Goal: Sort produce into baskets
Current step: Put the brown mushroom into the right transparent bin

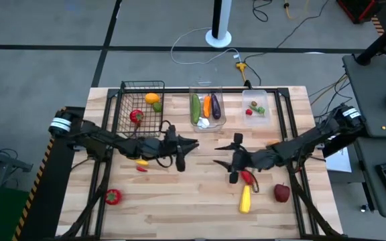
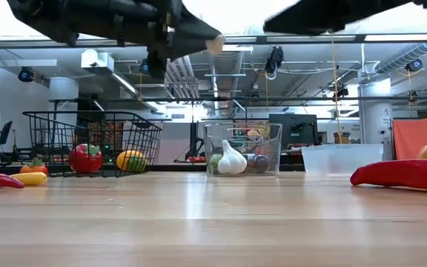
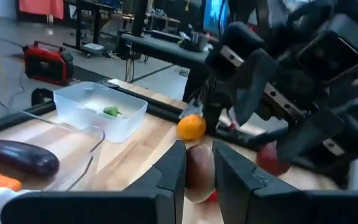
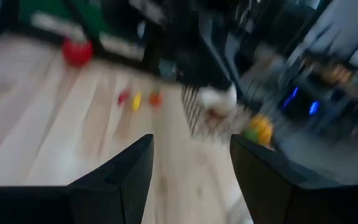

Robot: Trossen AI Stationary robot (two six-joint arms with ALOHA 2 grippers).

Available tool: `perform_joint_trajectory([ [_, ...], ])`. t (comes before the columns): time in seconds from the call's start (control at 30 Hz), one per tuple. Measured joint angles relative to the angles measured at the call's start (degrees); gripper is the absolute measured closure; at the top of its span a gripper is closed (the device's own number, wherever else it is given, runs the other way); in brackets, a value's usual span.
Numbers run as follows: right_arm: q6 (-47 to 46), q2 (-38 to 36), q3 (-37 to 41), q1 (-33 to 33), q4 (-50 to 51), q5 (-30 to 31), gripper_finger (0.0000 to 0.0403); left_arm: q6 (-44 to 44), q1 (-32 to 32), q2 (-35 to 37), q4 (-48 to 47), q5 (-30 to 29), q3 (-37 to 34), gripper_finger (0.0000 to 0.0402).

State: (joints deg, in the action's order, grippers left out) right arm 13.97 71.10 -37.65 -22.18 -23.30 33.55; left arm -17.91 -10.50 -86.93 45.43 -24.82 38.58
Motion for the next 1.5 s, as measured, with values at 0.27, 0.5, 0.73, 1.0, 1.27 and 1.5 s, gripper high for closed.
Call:
perform_joint_trajectory([
  [0.27,16.1,3.7,3.1,-0.7,-19.0,-4.3,0.0198,-7.7,0.0,0.2,2.9,4.8,0.3,0.0352],
  [0.5,25.9,7.4,-1.9,-1.1,-18.8,-11.8,0.0213,-10.3,0.1,0.0,2.6,24.2,2.9,0.0352],
  [0.73,35.1,11.2,-8.1,-1.9,-13.2,-14.5,0.0225,-11.1,0.1,-0.1,-2.9,26.3,4.0,0.0352],
  [1.0,41.0,12.5,-10.8,-1.8,-11.1,-14.2,0.0243,-11.1,0.1,-0.1,-2.6,26.3,3.9,0.0352],
  [1.27,45.7,12.3,-10.9,-1.5,-11.2,-14.0,0.0277,-11.7,0.1,-0.1,-2.8,26.7,4.7,0.0352],
  [1.5,46.5,12.3,-10.9,-0.5,-11.1,-14.0,0.0293,-11.8,0.1,-0.1,-3.0,26.6,4.9,0.0352],
])
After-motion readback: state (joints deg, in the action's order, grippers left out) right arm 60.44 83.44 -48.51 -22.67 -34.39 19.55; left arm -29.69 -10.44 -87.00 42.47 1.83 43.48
